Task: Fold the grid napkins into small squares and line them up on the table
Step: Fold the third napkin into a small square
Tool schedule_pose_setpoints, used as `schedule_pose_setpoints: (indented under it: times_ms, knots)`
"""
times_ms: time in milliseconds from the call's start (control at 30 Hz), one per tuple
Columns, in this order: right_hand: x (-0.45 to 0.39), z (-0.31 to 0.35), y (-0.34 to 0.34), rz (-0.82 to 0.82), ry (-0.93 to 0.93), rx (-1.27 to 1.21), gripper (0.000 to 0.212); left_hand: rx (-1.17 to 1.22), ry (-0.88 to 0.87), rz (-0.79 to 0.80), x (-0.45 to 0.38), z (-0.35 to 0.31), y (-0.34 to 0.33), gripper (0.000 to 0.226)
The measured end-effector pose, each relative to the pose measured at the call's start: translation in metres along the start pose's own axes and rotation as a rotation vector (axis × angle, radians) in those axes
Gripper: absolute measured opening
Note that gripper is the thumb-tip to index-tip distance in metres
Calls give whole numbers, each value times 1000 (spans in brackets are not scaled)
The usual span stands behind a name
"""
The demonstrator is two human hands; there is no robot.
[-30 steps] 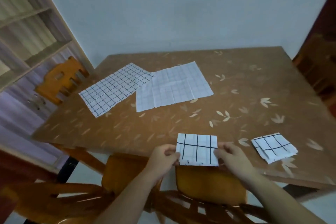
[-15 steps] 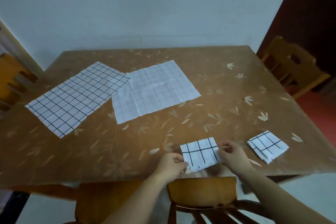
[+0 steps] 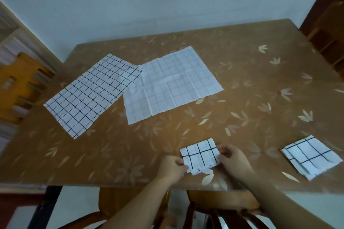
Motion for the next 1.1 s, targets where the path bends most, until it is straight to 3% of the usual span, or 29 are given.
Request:
schedule_pose_setpoints:
  times_ms: [200, 367, 633, 833, 1100]
  knots:
    - [3, 4, -19, 12, -2, 92, 17, -23, 27, -11, 1, 20, 9, 21]
    - [27, 17, -19, -165, 8, 134, 13, -123, -95, -96, 15, 35, 37, 10]
    - [101, 85, -83, -255, 157, 245, 20, -156, -374, -141, 66, 81, 146, 14]
    - [132, 156, -124, -279, 290, 361, 18, -207, -554, -306, 91, 88, 244, 15]
    - [98, 210, -123, -330, 350, 547, 32, -393, -611, -451, 61, 54, 306, 24]
Point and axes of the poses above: each hand's wrist, its own x-axis away from the middle knuckle, its own y-axis out of the back of the hand, z = x × y, the point moved 7 cm from there along -x, towards the middle knuckle, and after that the axes turned 1 degree about x, right-handed, at the moved point
